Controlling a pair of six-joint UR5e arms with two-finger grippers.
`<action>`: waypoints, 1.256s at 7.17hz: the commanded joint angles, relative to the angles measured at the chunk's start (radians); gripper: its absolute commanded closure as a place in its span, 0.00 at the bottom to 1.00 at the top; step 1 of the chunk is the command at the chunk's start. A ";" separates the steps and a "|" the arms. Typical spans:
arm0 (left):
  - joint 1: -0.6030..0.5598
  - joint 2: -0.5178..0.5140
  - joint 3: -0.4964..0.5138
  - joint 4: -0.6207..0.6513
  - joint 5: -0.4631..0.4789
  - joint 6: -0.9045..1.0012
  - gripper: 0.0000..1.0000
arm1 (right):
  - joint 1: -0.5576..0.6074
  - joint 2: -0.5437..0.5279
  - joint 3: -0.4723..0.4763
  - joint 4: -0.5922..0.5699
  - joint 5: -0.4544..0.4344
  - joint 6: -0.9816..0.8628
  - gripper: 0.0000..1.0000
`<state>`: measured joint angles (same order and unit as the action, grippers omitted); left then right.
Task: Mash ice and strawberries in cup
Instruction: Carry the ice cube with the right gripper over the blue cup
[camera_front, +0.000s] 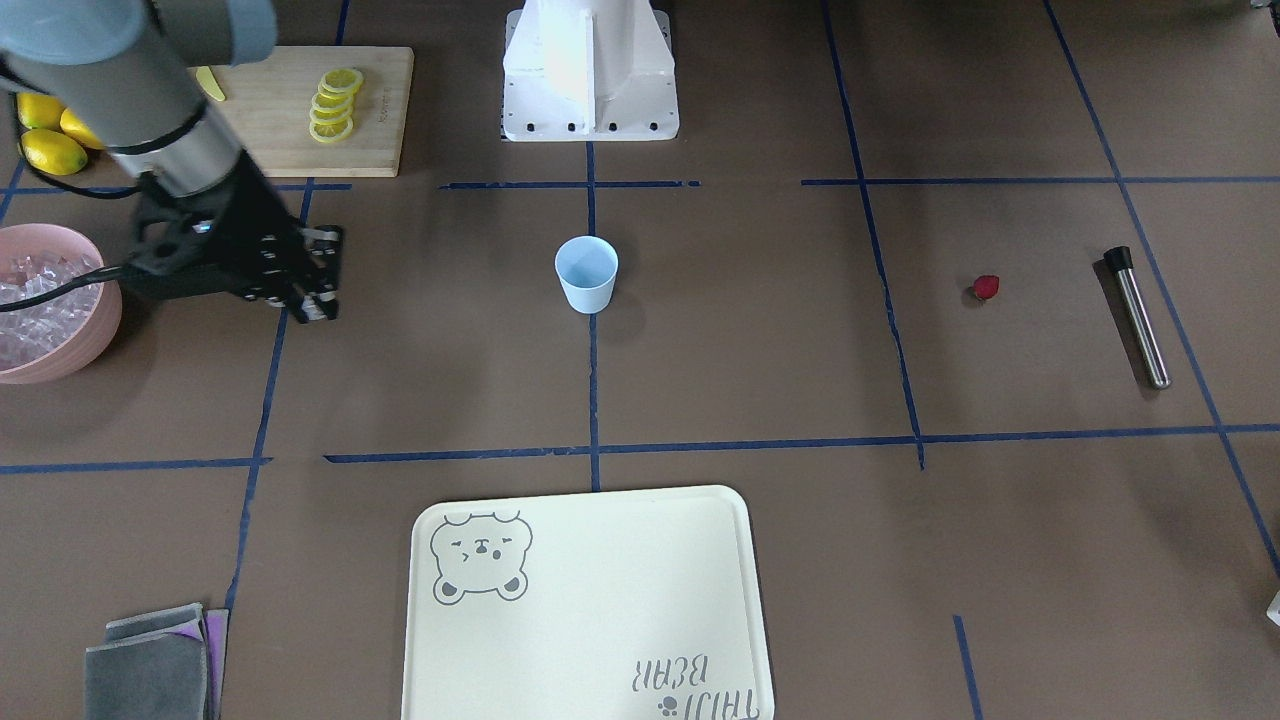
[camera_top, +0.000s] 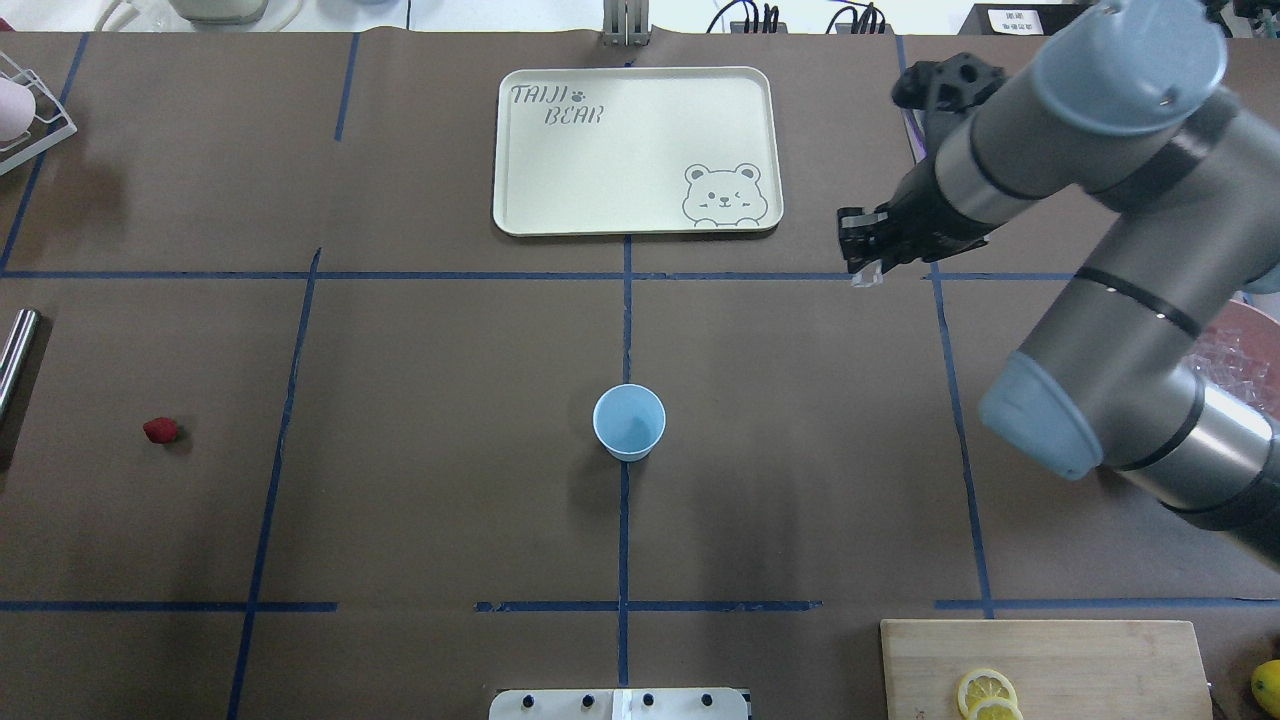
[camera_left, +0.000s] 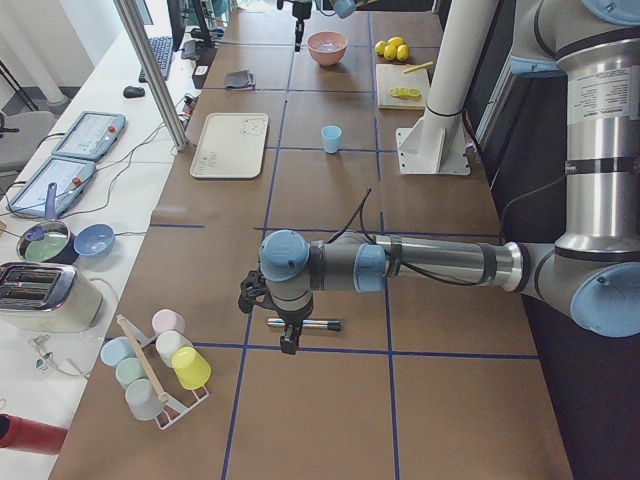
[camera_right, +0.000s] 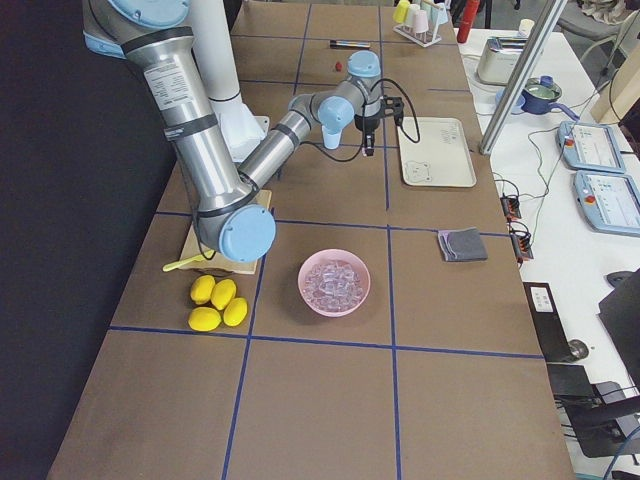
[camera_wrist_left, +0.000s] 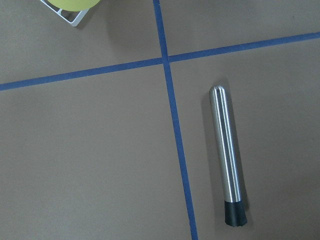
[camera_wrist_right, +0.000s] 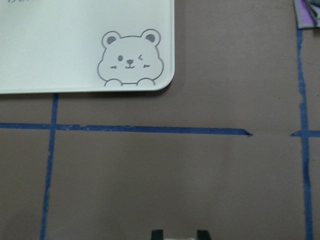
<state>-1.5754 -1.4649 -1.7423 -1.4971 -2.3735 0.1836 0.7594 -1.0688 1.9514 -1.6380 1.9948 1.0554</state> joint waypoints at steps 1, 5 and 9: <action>0.000 0.000 -0.002 -0.002 -0.001 0.000 0.00 | -0.159 0.201 -0.085 -0.083 -0.134 0.183 1.00; 0.002 0.000 -0.002 -0.002 -0.001 0.001 0.00 | -0.313 0.339 -0.259 -0.091 -0.264 0.308 1.00; 0.002 0.000 0.001 0.000 -0.001 0.001 0.00 | -0.336 0.320 -0.275 -0.108 -0.288 0.307 1.00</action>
<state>-1.5739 -1.4650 -1.7422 -1.4989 -2.3746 0.1841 0.4258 -0.7397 1.6769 -1.7407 1.7085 1.3619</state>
